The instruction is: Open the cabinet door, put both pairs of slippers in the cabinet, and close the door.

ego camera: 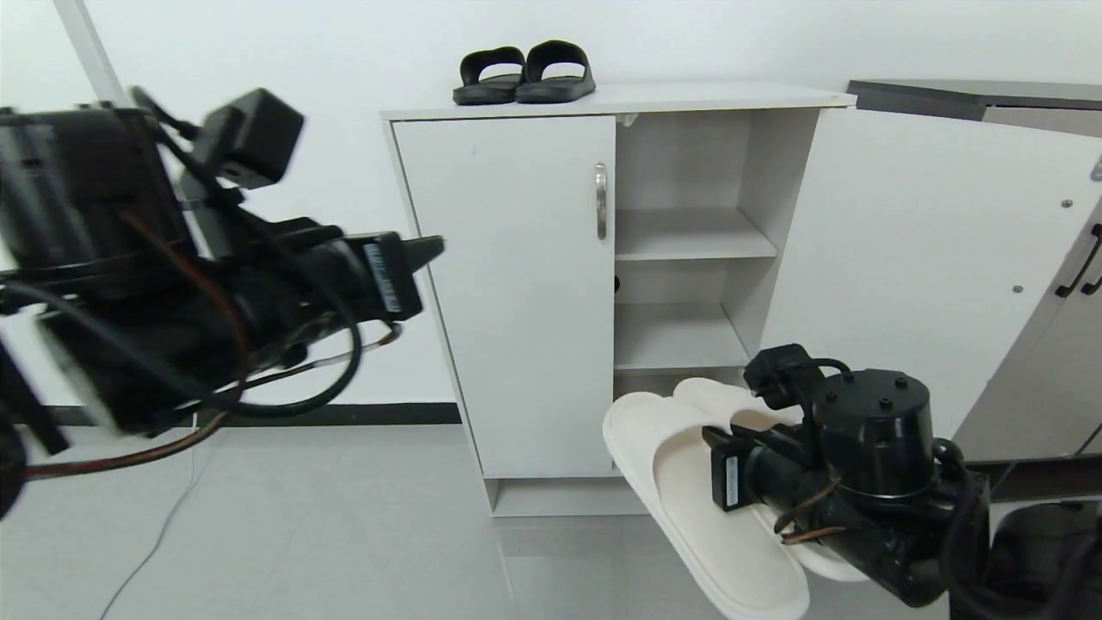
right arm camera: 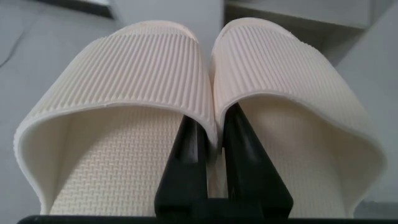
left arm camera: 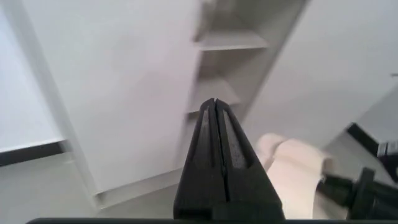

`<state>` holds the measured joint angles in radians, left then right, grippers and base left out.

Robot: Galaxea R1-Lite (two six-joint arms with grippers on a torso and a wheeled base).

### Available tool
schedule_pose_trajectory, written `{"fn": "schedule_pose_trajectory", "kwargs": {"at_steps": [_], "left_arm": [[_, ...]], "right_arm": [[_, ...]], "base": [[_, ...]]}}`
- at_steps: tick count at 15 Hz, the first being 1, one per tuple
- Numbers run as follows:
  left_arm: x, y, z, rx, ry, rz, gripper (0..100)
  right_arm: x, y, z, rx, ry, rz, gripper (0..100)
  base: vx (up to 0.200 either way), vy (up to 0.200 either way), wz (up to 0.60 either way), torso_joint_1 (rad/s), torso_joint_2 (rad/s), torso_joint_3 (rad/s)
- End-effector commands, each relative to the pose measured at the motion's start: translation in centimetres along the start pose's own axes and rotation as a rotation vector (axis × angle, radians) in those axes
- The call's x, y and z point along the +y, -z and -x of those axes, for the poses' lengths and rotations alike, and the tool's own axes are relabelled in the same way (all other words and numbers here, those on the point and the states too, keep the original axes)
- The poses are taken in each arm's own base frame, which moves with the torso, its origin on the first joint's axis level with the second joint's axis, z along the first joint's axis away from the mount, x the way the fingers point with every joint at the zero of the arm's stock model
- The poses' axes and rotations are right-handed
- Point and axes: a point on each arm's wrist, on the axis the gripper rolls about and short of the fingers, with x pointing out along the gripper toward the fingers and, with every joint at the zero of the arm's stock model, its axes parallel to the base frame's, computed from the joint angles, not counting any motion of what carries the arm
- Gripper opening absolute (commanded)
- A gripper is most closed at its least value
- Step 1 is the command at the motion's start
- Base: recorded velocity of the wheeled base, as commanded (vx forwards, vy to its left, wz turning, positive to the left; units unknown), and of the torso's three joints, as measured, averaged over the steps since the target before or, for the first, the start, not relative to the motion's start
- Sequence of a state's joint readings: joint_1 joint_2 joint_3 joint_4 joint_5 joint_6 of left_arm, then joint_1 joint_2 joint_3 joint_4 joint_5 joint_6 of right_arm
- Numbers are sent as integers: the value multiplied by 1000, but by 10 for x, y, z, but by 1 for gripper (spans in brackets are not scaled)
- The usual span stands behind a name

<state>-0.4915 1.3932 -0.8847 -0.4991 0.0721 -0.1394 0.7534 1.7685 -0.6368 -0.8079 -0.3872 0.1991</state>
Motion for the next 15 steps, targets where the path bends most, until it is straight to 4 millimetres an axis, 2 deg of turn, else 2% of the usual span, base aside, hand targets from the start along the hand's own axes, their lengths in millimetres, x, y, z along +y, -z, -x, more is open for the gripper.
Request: {"fn": "schedule_pose_trajectory", "kwargs": {"at_steps": [1,2,3,4,5,6,7,8,9,10,12,15], "left_arm": [[18,1,104,-68,-255,-84,0],[21,8,124,-76,-312,-105,0],[28,23,152,-97,-421,-103,0],[35,29,164,-105,-497,-104,0],[43,45,191,-129,-649,-104,0],[43,54,201,-134,-692,-104,0],[43,73,218,-139,-770,-107,0],[43,85,224,-127,-817,-108,0],[42,108,236,-118,-892,-110,0],[41,122,240,-117,-900,-117,0],[38,157,253,-134,-821,-169,0],[39,187,254,-55,-741,-188,0]], "right_arm": [[-1,1,-24,-4,86,-11,0],[-2,-1,-27,-13,111,-15,0],[-4,-1,-31,-18,142,-17,0],[-4,-1,-33,-20,151,-18,0],[-5,-1,-34,-19,158,-18,0],[-5,-2,-33,-21,159,-19,0],[-5,-2,-32,-25,163,-20,0],[-5,-2,-32,-23,163,-19,0],[-5,0,-33,-19,164,-17,0],[-4,0,-33,-16,163,-15,0],[-4,5,-34,-2,163,-8,0],[-2,7,-33,2,155,-4,0]], "base": [[0,0,0,0,0,0],[0,0,0,0,0,0],[0,0,0,0,0,0],[0,0,0,0,0,0],[0,0,0,0,0,0],[0,0,0,0,0,0],[0,0,0,0,0,0],[0,0,0,0,0,0],[0,0,0,0,0,0],[0,0,0,0,0,0],[0,0,0,0,0,0],[0,0,0,0,0,0]]}}
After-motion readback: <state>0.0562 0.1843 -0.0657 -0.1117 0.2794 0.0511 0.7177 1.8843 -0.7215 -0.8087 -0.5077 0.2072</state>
